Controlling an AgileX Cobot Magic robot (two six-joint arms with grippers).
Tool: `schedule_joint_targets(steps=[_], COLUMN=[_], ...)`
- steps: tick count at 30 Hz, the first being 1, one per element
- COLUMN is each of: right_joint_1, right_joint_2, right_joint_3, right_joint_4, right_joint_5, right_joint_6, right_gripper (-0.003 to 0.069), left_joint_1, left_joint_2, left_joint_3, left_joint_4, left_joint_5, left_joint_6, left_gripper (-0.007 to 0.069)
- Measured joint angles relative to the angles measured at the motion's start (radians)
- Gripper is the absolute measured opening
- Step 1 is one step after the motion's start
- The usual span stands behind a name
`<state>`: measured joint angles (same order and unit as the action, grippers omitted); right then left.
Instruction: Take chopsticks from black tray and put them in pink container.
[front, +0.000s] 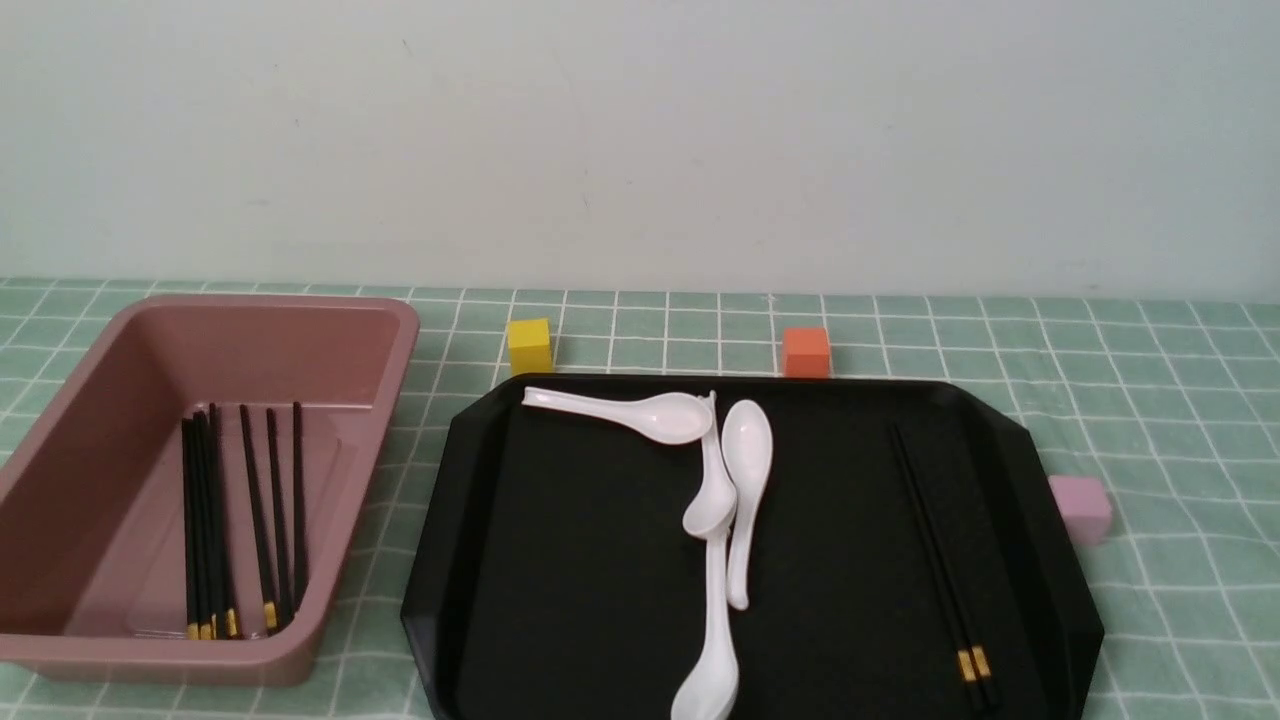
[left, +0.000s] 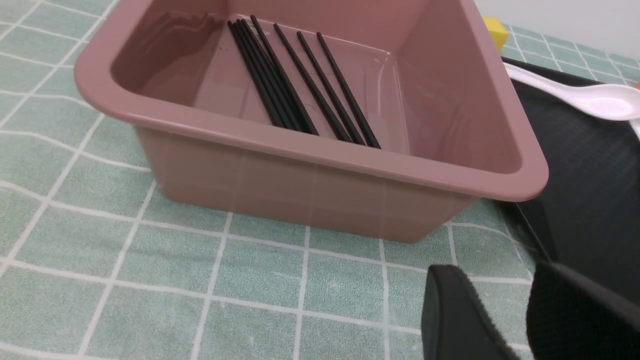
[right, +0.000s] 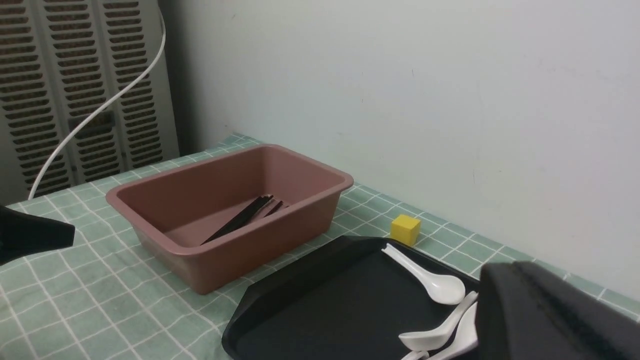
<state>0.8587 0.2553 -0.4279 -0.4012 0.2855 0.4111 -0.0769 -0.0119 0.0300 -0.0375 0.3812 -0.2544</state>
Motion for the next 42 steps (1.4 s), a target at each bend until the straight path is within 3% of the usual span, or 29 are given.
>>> schedule_joint_targets(steps=[16, 24, 29, 34, 42], right_joint_1=[0.0, -0.011, -0.179, -0.407, -0.66], right_joint_2=[0.0, 0.001, 0.001, 0.001, -0.1], right_joint_3=[0.002, 0.043, 0.097, 0.182, 0.319], right_joint_4=[-0.001, 0.124, 0.26, 0.36, 0.395], right_joint_5=[-0.007, -0.003, -0.004, -0.006, -0.005], right_joint_6=[0.0, -0.071, -0.195, -0.365, -0.422], right_gripper=[0.0014, 0.0015, 0.002, 0.0022, 0.0034], left_joint_1=[0.0, 0.0, 0.0, 0.0, 0.0], left_joint_2=[0.0, 0.0, 0.0, 0.0, 0.0], left_joint_3=[0.0, 0.0, 0.0, 0.0, 0.0], left_joint_4=[0.0, 0.0, 0.0, 0.0, 0.0], left_joint_5=[0.0, 0.0, 0.0, 0.0, 0.0], left_joint_6=[0.0, 0.0, 0.0, 0.0, 0.0], left_gripper=[0.0239, 0.0239, 0.0239, 0.0239, 0.0239])
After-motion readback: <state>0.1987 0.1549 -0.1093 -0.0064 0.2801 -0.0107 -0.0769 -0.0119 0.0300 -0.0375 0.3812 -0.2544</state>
